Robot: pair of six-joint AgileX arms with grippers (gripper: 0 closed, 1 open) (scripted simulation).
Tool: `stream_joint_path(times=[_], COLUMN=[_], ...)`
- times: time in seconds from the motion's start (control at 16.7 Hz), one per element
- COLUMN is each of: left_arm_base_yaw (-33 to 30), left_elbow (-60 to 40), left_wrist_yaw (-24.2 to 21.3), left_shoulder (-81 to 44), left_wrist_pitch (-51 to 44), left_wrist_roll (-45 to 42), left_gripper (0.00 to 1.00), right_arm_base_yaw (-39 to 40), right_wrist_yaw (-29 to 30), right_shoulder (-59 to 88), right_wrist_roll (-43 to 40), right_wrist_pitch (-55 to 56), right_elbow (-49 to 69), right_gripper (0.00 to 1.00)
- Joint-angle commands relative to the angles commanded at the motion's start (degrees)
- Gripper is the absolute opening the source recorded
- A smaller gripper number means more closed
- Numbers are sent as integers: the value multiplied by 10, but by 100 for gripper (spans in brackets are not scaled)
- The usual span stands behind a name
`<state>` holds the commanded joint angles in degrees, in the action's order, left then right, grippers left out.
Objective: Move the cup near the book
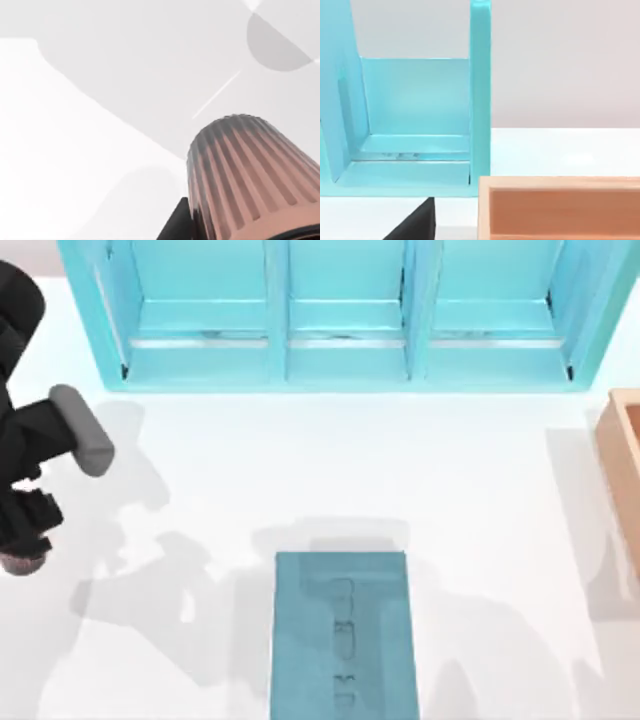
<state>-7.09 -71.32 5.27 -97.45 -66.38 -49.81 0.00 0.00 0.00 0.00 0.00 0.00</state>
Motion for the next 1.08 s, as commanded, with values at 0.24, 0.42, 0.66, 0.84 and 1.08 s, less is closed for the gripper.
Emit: stream_joint_path(times=[0.24,0.42,0.66,0.84,1.08], left_arm_base_yaw=[-109,-184,-268,-317,-362], left_elbow=[-6,-7,3,18,37], left_wrist_yaw=[1,-3,-13,-24,-40], left_shoulder=[21,43,79,110,147], left_wrist_pitch=[-16,-28,-42,-51,-62], left_wrist_roll=[249,425,632,757,877], left_gripper=[0,0,0,0,0], right_arm_base_yaw=[0,0,0,0,0], right_wrist_yaw=[0,0,0,0,0], right_shoulder=[0,0,0,0,0], right_wrist_roll=[0,0,0,0,0], right_wrist_pitch=[0,0,0,0,0], right_elbow=[0,0,0,0,0], right_gripper=[100,100,100,100,100])
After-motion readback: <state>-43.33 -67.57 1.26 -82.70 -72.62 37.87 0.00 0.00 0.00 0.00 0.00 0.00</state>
